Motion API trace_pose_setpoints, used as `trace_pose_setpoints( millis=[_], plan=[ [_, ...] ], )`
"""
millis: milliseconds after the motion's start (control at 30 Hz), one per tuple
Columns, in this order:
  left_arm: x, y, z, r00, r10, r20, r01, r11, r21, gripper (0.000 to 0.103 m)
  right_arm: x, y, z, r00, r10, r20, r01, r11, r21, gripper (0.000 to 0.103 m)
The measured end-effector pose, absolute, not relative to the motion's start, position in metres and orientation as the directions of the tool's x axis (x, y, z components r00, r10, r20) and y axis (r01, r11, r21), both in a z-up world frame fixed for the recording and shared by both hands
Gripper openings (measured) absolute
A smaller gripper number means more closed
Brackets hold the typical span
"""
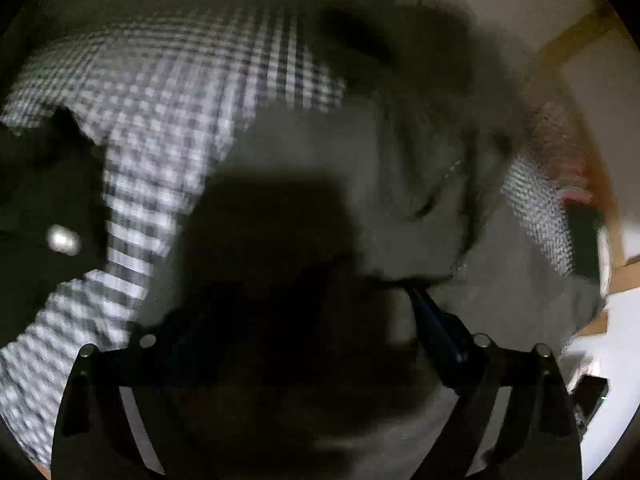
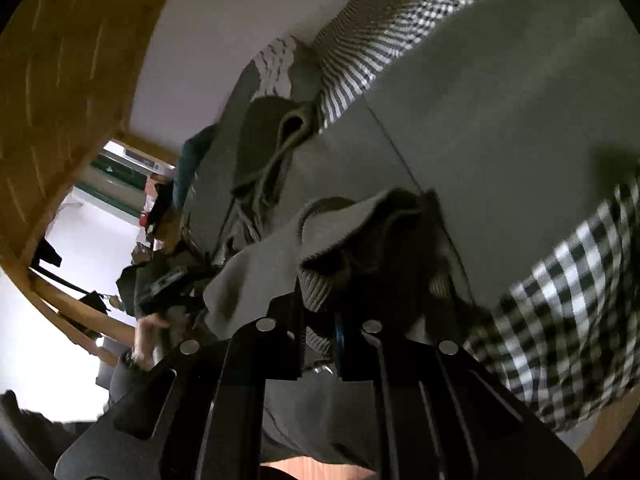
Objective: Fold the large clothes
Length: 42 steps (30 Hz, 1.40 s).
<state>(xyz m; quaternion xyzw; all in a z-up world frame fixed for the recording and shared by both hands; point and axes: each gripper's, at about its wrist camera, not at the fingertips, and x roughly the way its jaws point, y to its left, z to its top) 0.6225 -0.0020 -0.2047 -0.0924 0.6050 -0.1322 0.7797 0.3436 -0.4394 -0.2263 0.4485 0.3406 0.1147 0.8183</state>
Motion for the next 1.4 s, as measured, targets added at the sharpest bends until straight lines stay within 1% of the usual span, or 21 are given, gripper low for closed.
trace_pose_setpoints(
  millis=[67, 100, 133, 167, 267, 433, 533, 633, 667, 700, 733, 767, 800, 867, 933, 1033, 1100, 1200, 1233, 1300, 1400],
  plan=[
    [0.625, -0.017, -0.206, 0.284, -0.236, -0.929, 0.129, 0.970, -0.207, 0.089, 0.348, -0.437, -0.229, 0.737, 0.495, -0.460, 0.124, 0.570, 0.813, 0.011],
    [0.624, -0.020, -0.203, 0.310, -0.216, -0.926, 0.120, 0.975, -0.187, 0.079, 0.349, -0.437, -0.230, 0.736, 0.494, -0.463, 0.127, 0.571, 0.811, 0.011],
    [0.624, -0.021, -0.199, 0.340, -0.198, -0.920, 0.116, 0.979, -0.168, 0.041, 0.354, -0.435, -0.229, 0.736, 0.494, -0.462, 0.126, 0.572, 0.811, 0.011],
    [0.624, -0.019, -0.196, 0.353, -0.201, -0.914, 0.115, 0.979, -0.170, 0.031, 0.355, -0.435, -0.228, 0.739, 0.493, -0.458, 0.121, 0.572, 0.811, 0.011],
    [0.629, 0.000, -0.189, 0.375, -0.283, -0.883, 0.067, 0.958, -0.279, 0.021, 0.356, -0.439, -0.218, 0.756, 0.492, -0.432, 0.089, 0.576, 0.812, 0.011],
    [0.635, 0.053, -0.155, 0.538, -0.280, -0.795, -0.061, 0.928, -0.368, 0.019, 0.365, -0.442, -0.184, 0.811, 0.481, -0.333, -0.002, 0.571, 0.821, 0.011],
    [0.654, 0.065, -0.159, 0.516, -0.274, -0.811, -0.080, 0.928, -0.365, 0.019, 0.389, -0.450, -0.186, 0.809, 0.450, -0.379, 0.049, 0.590, 0.806, 0.011],
    [0.666, 0.057, -0.184, 0.455, -0.252, -0.854, -0.053, 0.950, -0.309, 0.026, 0.420, -0.451, -0.209, 0.738, 0.409, -0.537, 0.184, 0.644, 0.743, 0.013],
    [0.665, 0.054, -0.187, 0.457, -0.263, -0.850, -0.038, 0.949, -0.314, 0.040, 0.429, -0.445, -0.217, 0.681, 0.354, -0.641, 0.249, 0.711, 0.657, 0.020],
    [0.662, 0.055, -0.185, 0.481, -0.280, -0.831, -0.027, 0.942, -0.333, 0.050, 0.433, -0.441, -0.218, 0.650, 0.311, -0.693, 0.276, 0.753, 0.597, 0.031],
    [0.653, 0.061, -0.177, 0.535, -0.290, -0.793, -0.026, 0.933, -0.358, 0.073, 0.433, -0.438, -0.216, 0.648, 0.287, -0.706, 0.267, 0.782, 0.563, 0.033],
    [0.641, 0.072, -0.163, 0.595, -0.287, -0.751, -0.029, 0.926, -0.377, 0.092, 0.429, -0.436, -0.211, 0.655, 0.259, -0.710, 0.266, 0.800, 0.537, 0.048],
    [0.631, 0.079, -0.152, 0.648, -0.284, -0.707, -0.029, 0.918, -0.395, 0.095, 0.423, -0.435, -0.201, 0.669, 0.205, -0.714, 0.281, 0.821, 0.498, 0.071],
    [0.608, 0.085, -0.122, 0.727, -0.269, -0.631, -0.012, 0.915, -0.404, 0.097, 0.403, -0.433, -0.172, 0.716, -0.033, -0.698, 0.376, 0.860, 0.345, 0.100],
    [0.593, 0.073, -0.108, 0.708, -0.316, -0.631, 0.053, 0.915, -0.399, 0.097, 0.396, -0.429, -0.154, 0.731, -0.102, -0.675, 0.386, 0.877, 0.286, 0.100],
    [0.566, 0.020, -0.123, 0.637, -0.324, -0.699, 0.164, 0.943, -0.289, 0.097, 0.411, -0.390, -0.141, 0.729, -0.067, -0.681, 0.308, 0.921, 0.238, 0.100],
    [0.548, -0.006, -0.141, 0.622, -0.266, -0.736, 0.213, 0.963, -0.168, 0.097, 0.431, -0.344, -0.144, 0.703, -0.065, -0.708, 0.232, 0.962, 0.142, 0.100],
    [0.532, -0.037, -0.195, 0.565, -0.092, -0.820, 0.208, 0.978, 0.033, 0.097, 0.456, -0.295, -0.169, 0.640, -0.046, -0.767, 0.156, 0.985, 0.071, 0.100],
    [0.535, -0.037, -0.207, 0.540, -0.067, -0.839, 0.199, 0.979, 0.050, 0.097, 0.463, -0.284, -0.181, 0.609, -0.051, -0.792, 0.141, 0.989, 0.044, 0.100],
    [0.526, -0.035, -0.217, 0.606, -0.078, -0.792, 0.201, 0.978, 0.057, 0.099, 0.475, -0.271, -0.207, 0.533, -0.090, -0.842, 0.136, 0.991, -0.020, 0.100],
    [0.524, -0.034, -0.219, 0.628, -0.071, -0.775, 0.201, 0.977, 0.073, 0.099, 0.474, -0.273, -0.217, 0.536, -0.096, -0.839, 0.144, 0.989, -0.021, 0.100]
  ],
)
